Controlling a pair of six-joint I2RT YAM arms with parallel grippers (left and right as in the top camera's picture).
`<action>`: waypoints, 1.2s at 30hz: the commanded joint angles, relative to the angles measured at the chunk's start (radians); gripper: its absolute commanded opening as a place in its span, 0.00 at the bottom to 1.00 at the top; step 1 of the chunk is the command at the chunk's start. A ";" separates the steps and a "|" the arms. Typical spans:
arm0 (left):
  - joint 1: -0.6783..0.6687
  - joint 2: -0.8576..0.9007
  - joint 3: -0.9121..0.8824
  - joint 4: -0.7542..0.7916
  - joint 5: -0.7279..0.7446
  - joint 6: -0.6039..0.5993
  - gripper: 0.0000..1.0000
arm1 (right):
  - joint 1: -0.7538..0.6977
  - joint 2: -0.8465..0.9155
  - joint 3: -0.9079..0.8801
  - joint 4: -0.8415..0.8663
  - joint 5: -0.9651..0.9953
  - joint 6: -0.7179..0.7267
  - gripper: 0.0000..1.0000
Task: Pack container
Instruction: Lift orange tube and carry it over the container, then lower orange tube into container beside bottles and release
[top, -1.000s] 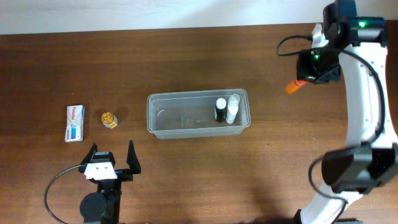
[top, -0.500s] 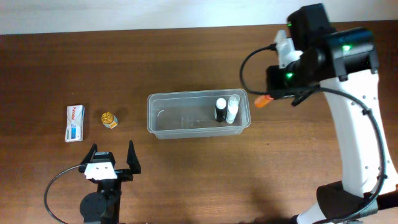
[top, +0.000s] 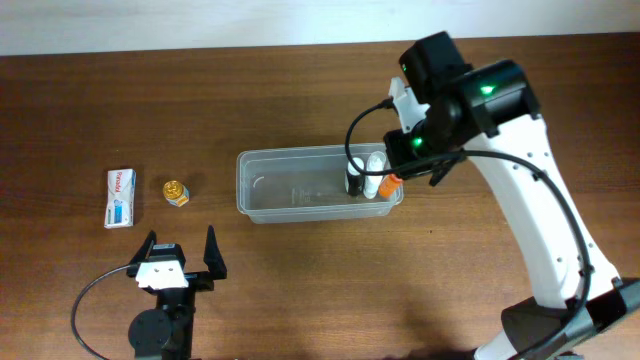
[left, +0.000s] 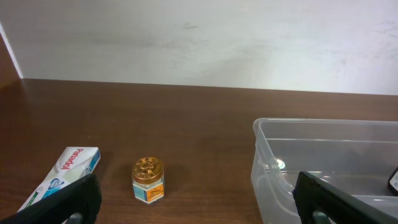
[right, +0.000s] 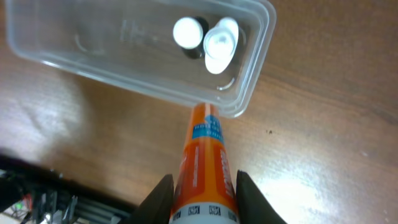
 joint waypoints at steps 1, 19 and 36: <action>0.006 -0.009 -0.002 -0.008 -0.004 0.012 0.99 | 0.010 -0.017 -0.072 0.035 -0.010 0.010 0.25; 0.006 -0.009 -0.002 -0.008 -0.004 0.011 0.99 | 0.010 -0.006 -0.381 0.347 -0.002 0.059 0.24; 0.006 -0.009 -0.002 -0.008 -0.004 0.012 0.99 | 0.010 -0.006 -0.414 0.389 0.033 0.059 0.24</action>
